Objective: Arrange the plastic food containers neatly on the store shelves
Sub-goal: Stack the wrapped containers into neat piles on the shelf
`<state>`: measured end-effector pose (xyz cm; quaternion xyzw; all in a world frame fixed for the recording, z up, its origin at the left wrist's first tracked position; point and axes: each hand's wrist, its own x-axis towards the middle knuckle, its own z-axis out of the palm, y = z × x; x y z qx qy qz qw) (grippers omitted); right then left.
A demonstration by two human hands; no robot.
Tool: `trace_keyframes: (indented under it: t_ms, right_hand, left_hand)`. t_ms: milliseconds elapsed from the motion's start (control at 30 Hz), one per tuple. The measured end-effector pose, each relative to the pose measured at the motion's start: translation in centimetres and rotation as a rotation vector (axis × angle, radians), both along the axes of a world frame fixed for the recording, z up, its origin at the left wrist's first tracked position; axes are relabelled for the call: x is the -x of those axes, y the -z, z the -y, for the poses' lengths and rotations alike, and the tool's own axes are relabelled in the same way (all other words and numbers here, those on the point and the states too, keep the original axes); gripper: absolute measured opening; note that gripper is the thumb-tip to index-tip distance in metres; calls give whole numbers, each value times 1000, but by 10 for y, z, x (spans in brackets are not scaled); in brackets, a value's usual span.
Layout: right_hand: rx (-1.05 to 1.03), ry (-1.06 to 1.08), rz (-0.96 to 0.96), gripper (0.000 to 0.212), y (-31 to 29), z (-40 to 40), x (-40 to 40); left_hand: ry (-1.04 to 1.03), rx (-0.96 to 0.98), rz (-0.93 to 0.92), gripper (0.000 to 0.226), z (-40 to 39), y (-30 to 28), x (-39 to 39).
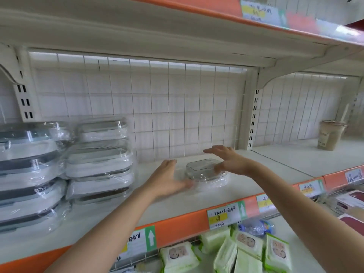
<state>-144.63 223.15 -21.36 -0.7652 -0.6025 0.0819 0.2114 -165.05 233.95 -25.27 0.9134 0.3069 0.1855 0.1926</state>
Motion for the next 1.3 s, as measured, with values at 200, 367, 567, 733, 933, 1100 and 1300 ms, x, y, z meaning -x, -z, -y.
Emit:
trace_keyframes:
  t_ms: [200,367,567,733,933,1100,1300]
  right_hand:
    - [4,-18,-489,84,13,3,5]
    - [-154,30,-640,57,18,9,9]
    - [-218,127,-269,36,1,-3,33]
    - [-278,106,36,14,-25,-22,64]
    - [-343,-6,-54,32,-54,-41,104]
    - [-384,-52,-19,31,-65,-57,135]
    - [-452,-159,97,32,-81,-69,170]
  left_hand:
    - [76,98,28,120,14,-12,-16]
    - [77,-60,-76,108,23,-22,-24]
    - [93,-301,5,84,24,-64,11]
    - [116,-360,162,70,14,-112,68]
    - [-33,-348,121,64,-16,-143,145]
    - [-99,-302,-123,66,-32,-133,168]
    - [-202,-498,-206,72,-28,-135,176]
